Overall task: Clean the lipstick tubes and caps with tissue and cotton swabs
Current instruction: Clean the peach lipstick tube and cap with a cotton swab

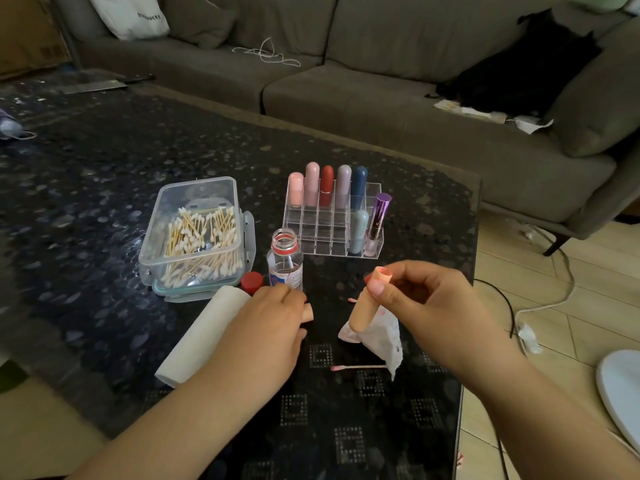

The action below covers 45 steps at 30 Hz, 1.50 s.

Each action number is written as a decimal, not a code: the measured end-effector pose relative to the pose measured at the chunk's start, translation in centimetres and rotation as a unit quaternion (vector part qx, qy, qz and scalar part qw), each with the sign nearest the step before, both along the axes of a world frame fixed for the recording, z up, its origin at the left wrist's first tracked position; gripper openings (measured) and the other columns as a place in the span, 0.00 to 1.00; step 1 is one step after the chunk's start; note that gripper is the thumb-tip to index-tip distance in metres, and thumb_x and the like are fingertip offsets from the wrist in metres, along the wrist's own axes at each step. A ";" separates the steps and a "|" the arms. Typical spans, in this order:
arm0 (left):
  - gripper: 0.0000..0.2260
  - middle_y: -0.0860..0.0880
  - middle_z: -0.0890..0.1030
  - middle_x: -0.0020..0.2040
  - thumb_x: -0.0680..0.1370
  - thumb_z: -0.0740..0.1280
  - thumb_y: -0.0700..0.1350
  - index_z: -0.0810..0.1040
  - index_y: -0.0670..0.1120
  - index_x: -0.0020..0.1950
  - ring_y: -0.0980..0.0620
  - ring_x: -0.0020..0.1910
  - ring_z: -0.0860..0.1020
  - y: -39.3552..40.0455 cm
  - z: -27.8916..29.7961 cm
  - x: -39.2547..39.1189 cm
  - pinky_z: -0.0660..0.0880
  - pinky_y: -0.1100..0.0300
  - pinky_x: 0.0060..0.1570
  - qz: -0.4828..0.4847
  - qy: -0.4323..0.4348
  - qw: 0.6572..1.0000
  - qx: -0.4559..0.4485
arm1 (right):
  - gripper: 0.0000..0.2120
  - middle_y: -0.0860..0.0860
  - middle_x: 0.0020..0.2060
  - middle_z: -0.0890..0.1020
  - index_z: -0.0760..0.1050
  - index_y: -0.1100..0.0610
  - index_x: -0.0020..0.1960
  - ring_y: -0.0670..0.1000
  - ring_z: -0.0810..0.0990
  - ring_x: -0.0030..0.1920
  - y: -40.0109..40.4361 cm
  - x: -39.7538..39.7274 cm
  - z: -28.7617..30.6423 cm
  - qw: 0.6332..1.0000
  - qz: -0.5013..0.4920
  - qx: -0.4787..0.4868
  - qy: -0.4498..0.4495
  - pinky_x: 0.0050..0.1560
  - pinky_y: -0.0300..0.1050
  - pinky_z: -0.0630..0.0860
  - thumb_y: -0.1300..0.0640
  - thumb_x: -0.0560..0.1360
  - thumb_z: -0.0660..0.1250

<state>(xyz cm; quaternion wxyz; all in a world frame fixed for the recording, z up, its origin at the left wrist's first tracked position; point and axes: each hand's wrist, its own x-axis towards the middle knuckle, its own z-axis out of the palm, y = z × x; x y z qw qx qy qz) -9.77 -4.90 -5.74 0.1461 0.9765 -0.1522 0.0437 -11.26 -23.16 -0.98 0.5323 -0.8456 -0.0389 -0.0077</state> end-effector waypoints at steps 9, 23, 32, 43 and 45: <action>0.09 0.60 0.80 0.49 0.78 0.64 0.43 0.74 0.58 0.53 0.65 0.50 0.76 -0.2 0.6 -0.3 0.72 0.71 0.49 -0.019 0.061 0.937 -0.343 | 0.17 0.43 0.37 0.83 0.73 0.50 0.48 0.42 0.82 0.41 -0.1 -0.2 -0.2 0.997 0.068 0.024 0.000 0.47 0.37 0.78 0.40 0.67 0.58; 0.05 0.56 0.82 0.39 0.76 0.65 0.42 0.74 0.47 0.52 0.58 0.40 0.81 0.1 2.8 -1.2 0.76 0.67 0.48 -0.021 0.164 0.813 -0.558 | 0.08 0.40 0.41 0.82 0.71 0.47 0.52 0.42 0.80 0.40 0.6 -0.5 -0.2 0.995 0.101 -0.018 0.014 0.46 0.42 0.79 0.47 0.75 0.61; 0.08 0.54 0.82 0.43 0.73 0.71 0.42 0.80 0.54 0.48 0.57 0.45 0.80 0.2 2.6 -0.7 0.76 0.63 0.46 -0.005 0.100 0.818 -0.567 | 0.06 0.41 0.38 0.79 0.72 0.44 0.51 0.40 0.77 0.40 0.7 -0.7 -0.8 0.997 0.083 0.002 0.006 0.48 0.42 0.76 0.53 0.79 0.57; 0.14 0.53 0.84 0.42 0.71 0.71 0.36 0.82 0.54 0.48 0.58 0.42 0.81 -0.5 2.5 -0.9 0.75 0.67 0.45 -0.024 0.108 0.825 -0.554 | 0.14 0.37 0.50 0.75 0.66 0.42 0.62 0.38 0.77 0.42 1.9 -1.2 -2.0 0.987 0.085 0.132 0.040 0.48 0.34 0.74 0.52 0.78 0.57; 0.14 0.52 0.84 0.42 0.71 0.71 0.36 0.81 0.54 0.49 0.58 0.43 0.81 -0.5 2.5 -0.8 0.75 0.68 0.45 -0.027 0.105 0.830 -0.547 | 0.14 0.38 0.50 0.77 0.67 0.43 0.62 0.39 0.77 0.44 1.9 -1.1 -2.1 0.986 0.093 0.132 0.050 0.49 0.35 0.74 0.51 0.77 0.57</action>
